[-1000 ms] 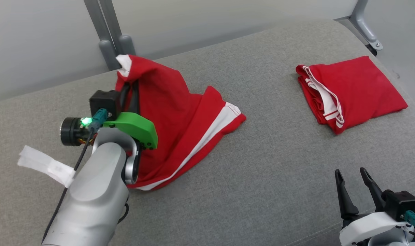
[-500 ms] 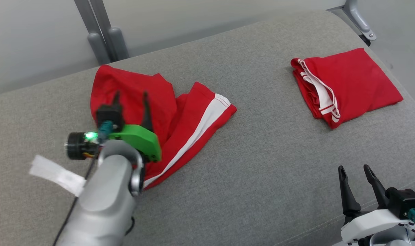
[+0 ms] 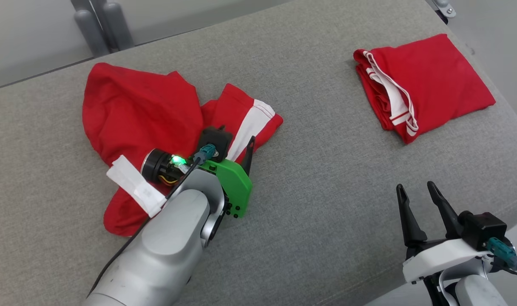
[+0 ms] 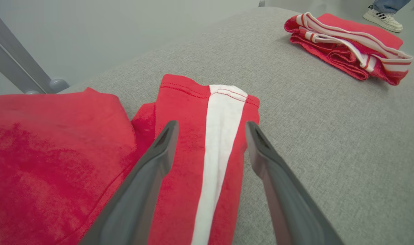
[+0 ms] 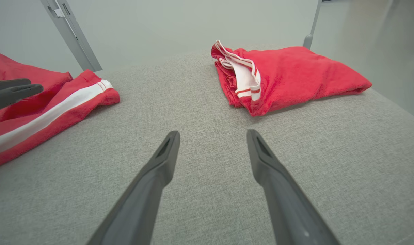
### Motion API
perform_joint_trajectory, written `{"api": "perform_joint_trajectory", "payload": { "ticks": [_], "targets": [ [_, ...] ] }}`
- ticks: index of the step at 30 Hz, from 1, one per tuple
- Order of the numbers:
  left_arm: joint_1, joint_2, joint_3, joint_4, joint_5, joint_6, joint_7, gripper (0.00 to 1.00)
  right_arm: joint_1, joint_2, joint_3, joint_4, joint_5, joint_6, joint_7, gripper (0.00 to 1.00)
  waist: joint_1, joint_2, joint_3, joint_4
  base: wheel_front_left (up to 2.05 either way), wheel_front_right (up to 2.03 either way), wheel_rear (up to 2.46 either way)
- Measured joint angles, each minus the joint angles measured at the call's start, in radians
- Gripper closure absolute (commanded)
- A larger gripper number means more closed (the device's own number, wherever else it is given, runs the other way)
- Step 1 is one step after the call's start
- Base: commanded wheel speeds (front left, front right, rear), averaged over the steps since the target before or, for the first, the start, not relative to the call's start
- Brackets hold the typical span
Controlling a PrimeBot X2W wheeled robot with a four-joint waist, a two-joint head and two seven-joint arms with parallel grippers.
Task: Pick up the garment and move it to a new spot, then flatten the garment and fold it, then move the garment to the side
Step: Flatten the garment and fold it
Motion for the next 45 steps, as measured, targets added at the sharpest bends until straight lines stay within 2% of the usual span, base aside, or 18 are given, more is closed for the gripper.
{"api": "perform_joint_trajectory", "payload": {
  "ticks": [7,9,12,13,16,17,27,33,37,38,39,40,45],
  "targets": [
    [-0.035,0.0,-0.061,0.095,-0.065,-0.004,0.007,0.0,-0.008,0.01,0.009,0.008,0.003,0.0,0.0,0.0,0.0,0.0,0.031,-0.034,0.0,0.0,0.0],
    [-0.044,0.0,-0.067,0.114,-0.078,-0.004,-0.01,0.09,-0.008,0.013,0.015,0.01,0.003,0.0,0.0,0.0,0.0,0.0,0.031,-0.038,0.0,0.0,0.0],
    [-0.054,0.0,-0.081,0.136,-0.11,-0.001,-0.023,0.54,-0.009,0.015,0.023,0.011,0.003,0.0,0.0,0.0,0.0,0.0,0.031,-0.038,0.0,0.0,0.0],
    [-0.056,0.0,-0.087,0.142,-0.117,0.002,-0.024,0.57,-0.009,0.016,0.024,0.011,0.003,0.0,0.0,0.0,0.0,0.0,0.032,-0.037,0.0,0.0,0.0],
    [-0.064,0.0,-0.107,0.158,-0.134,0.002,-0.03,0.95,-0.013,0.016,0.027,0.012,0.003,0.0,0.0,0.0,0.0,0.0,0.034,-0.034,0.0,0.0,0.0],
    [-0.067,0.0,-0.113,0.159,-0.143,0.002,-0.035,1.0,-0.014,0.016,0.027,0.013,0.004,0.0,0.0,0.0,0.0,0.0,0.034,-0.033,0.0,0.0,0.0],
    [-0.079,0.001,-0.187,0.159,-0.205,0.011,-0.074,1.0,-0.015,0.006,0.019,0.018,0.009,0.0,0.0,0.0,0.0,0.0,0.024,-0.023,0.0,0.0,0.0],
    [-0.084,0.0,-0.263,0.063,-0.222,0.033,-0.107,1.0,-0.008,0.002,0.0,0.018,0.008,0.0,0.0,0.0,0.0,0.0,0.006,-0.013,0.0,0.0,0.0],
    [-0.018,0.0,-0.34,0.004,-0.23,0.046,-0.096,1.0,0.009,0.0,-0.015,0.019,0.007,0.0,0.0,0.0,0.0,0.0,-0.009,0.0,0.0,0.0,0.0],
    [-0.002,0.0,-0.361,-0.002,-0.23,0.05,-0.096,0.85,0.013,0.0,-0.017,0.019,0.005,0.0,0.0,0.0,0.0,0.0,-0.013,0.003,0.0,0.0,0.0],
    [0.011,0.001,-0.383,-0.011,-0.228,0.05,-0.1,0.29,0.015,0.0,-0.018,0.02,0.003,0.0,0.0,0.0,0.0,0.0,-0.017,0.006,0.0,0.0,0.0],
    [0.024,0.001,-0.392,-0.022,-0.235,0.041,-0.105,0.0,0.016,0.0,-0.017,0.021,0.002,0.0,0.0,0.0,0.0,0.0,-0.021,0.008,0.0,0.0,0.0],
    [0.105,0.001,-0.404,-0.094,-0.305,0.032,-0.145,0.0,0.027,-0.001,-0.019,0.021,-0.002,0.0,0.0,0.0,0.0,0.0,-0.045,0.021,0.0,0.0,0.0]
  ]
}}
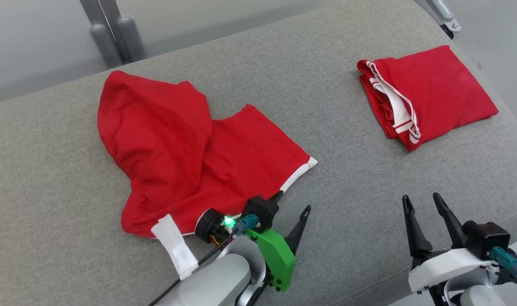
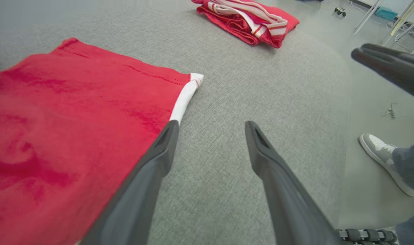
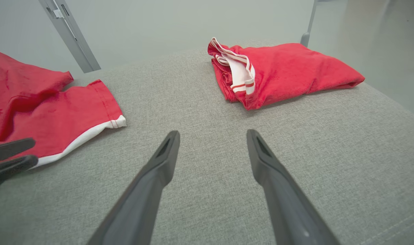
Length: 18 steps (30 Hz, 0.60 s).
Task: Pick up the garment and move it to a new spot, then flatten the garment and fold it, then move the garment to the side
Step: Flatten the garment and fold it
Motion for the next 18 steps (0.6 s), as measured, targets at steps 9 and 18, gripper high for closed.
{"api": "perform_joint_trajectory", "payload": {
  "ticks": [9,18],
  "targets": [
    [0.218,0.051,0.32,-0.301,0.146,0.145,-0.027,0.0,0.058,-0.031,-0.06,-0.042,-0.018,0.0,0.0,0.0,0.0,0.0,-0.049,0.054,0.0,0.0,0.0],
    [0.607,0.129,0.728,-0.574,0.373,0.133,-0.027,0.0,0.116,-0.055,-0.124,-0.064,-0.034,0.0,0.0,0.0,0.0,0.0,-0.123,0.138,0.0,0.0,0.0]
  ]
}}
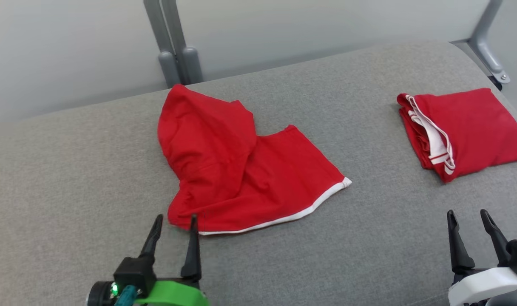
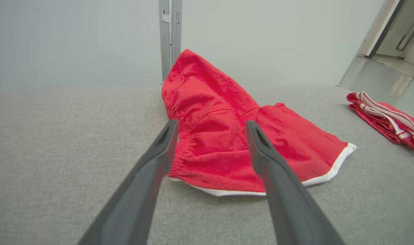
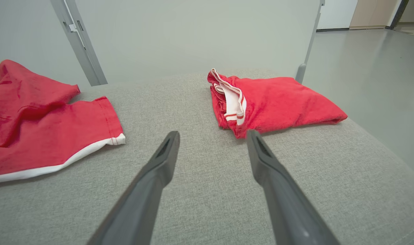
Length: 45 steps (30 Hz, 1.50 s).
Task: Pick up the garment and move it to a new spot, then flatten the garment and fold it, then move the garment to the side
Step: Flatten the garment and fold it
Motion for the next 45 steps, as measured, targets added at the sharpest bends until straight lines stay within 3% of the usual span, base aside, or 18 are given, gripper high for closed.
{"api": "perform_joint_trajectory", "payload": {
  "ticks": [12,18,23,29,33,39,45],
  "targets": [
    [0.2,-0.062,0.327,0.008,0.139,-0.18,0.0,0.0,0.013,-0.008,0.022,0.0,-0.024,0.0,0.0,0.0,0.0,0.0,-0.073,0.116,0.0,0.0,0.0],
    [0.229,-0.099,0.41,0.031,0.183,-0.258,0.0,0.0,0.013,-0.001,0.055,0.006,-0.028,0.0,0.0,0.0,0.0,0.0,-0.104,0.155,0.0,0.0,0.0],
    [0.229,-0.116,0.439,0.051,0.206,-0.297,0.0,0.0,0.011,0.007,0.068,0.014,-0.034,0.0,0.0,0.0,0.0,0.0,-0.113,0.171,0.0,0.0,0.0],
    [0.219,-0.122,0.43,0.075,0.221,-0.33,0.0,0.0,0.002,0.023,0.067,0.023,0.009,0.0,0.0,0.0,0.0,0.0,-0.103,0.169,0.0,0.0,0.0],
    [0.134,-0.125,0.362,0.15,0.247,-0.359,-0.001,0.0,-0.089,-0.014,0.113,0.102,0.045,0.0,0.003,0.0,0.0,0.0,-0.077,0.168,0.0,0.0,0.0],
    [-0.09,-0.1,0.253,0.347,0.258,-0.371,0.007,0.0,-0.318,-0.093,0.236,0.249,0.102,-0.001,0.202,0.0,0.0,0.0,-0.007,0.169,0.0,0.0,0.0],
    [-0.252,-0.087,0.184,0.523,0.24,-0.372,0.01,0.0,-0.455,-0.115,0.372,0.356,0.178,0.0,0.351,0.0,0.0,0.0,0.08,0.178,0.0,0.0,0.0]
  ]
}}
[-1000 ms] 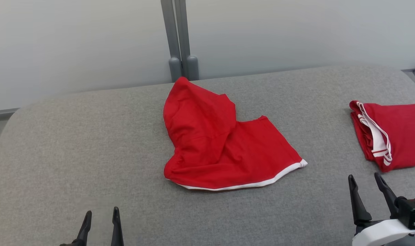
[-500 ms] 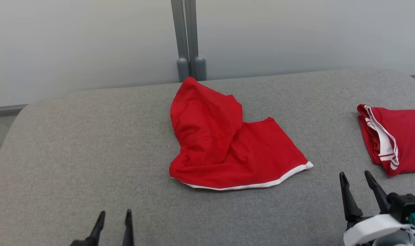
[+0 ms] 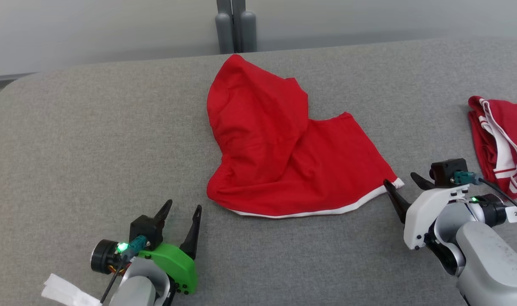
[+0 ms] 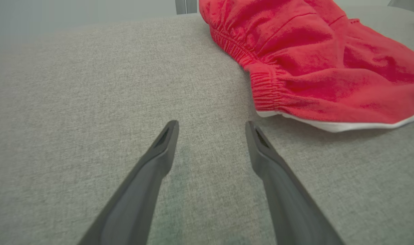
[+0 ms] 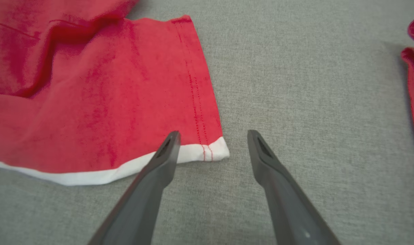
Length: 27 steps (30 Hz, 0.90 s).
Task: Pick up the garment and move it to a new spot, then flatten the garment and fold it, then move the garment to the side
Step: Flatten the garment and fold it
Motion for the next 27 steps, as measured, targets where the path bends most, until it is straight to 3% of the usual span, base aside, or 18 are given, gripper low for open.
{"api": "perform_joint_trajectory", "payload": {
  "ticks": [11,27],
  "targets": [
    [-0.127,0.055,-0.204,0.092,-0.141,0.0,-0.009,0.0,-0.05,-0.059,0.106,0.046,0.091,0.0,0.017,0.0,0.0,0.0,0.089,0.022,0.0,0.0,0.0],
    [-0.194,0.119,-0.471,0.006,-0.333,0.0,-0.01,0.0,-0.086,-0.085,0.196,0.081,0.154,0.001,-0.02,0.0,0.0,0.0,0.085,0.01,0.0,0.0,0.0]
  ]
}}
